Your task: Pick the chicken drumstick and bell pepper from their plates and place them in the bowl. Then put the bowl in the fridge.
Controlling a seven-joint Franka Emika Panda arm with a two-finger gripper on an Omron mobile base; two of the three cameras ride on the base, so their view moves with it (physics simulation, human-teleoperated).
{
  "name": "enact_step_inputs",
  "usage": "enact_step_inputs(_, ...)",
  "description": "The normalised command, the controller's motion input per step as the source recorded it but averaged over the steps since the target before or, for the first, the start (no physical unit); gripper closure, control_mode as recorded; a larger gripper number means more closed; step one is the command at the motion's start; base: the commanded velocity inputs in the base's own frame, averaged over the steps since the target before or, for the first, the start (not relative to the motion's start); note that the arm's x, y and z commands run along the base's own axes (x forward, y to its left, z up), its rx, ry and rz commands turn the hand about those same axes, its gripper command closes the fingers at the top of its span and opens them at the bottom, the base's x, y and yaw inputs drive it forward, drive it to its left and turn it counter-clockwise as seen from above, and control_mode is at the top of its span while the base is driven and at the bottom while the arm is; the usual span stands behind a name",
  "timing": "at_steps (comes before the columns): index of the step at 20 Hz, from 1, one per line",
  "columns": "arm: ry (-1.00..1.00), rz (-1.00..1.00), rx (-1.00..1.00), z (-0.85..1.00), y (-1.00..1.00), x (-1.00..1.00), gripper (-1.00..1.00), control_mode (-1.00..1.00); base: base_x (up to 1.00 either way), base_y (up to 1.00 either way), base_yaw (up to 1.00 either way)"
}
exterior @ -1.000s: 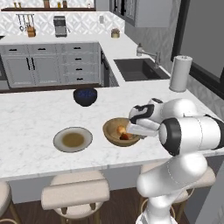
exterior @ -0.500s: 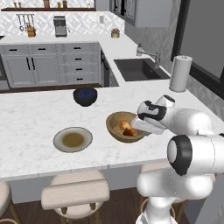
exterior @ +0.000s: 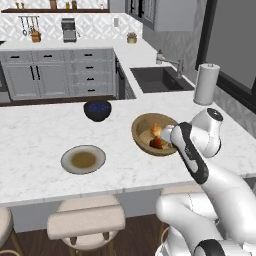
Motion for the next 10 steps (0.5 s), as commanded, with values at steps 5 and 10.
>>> enact_step_inputs(5,0.01,-0.48,0.0,0.91,-0.25,-0.73,1.0,-1.0,0.0,0.0,0.0)
enact_step_inputs(10,-0.06,-0.25,0.0,0.78,-0.15,-0.93,1.0,-1.0,0.0,0.0,0.0)
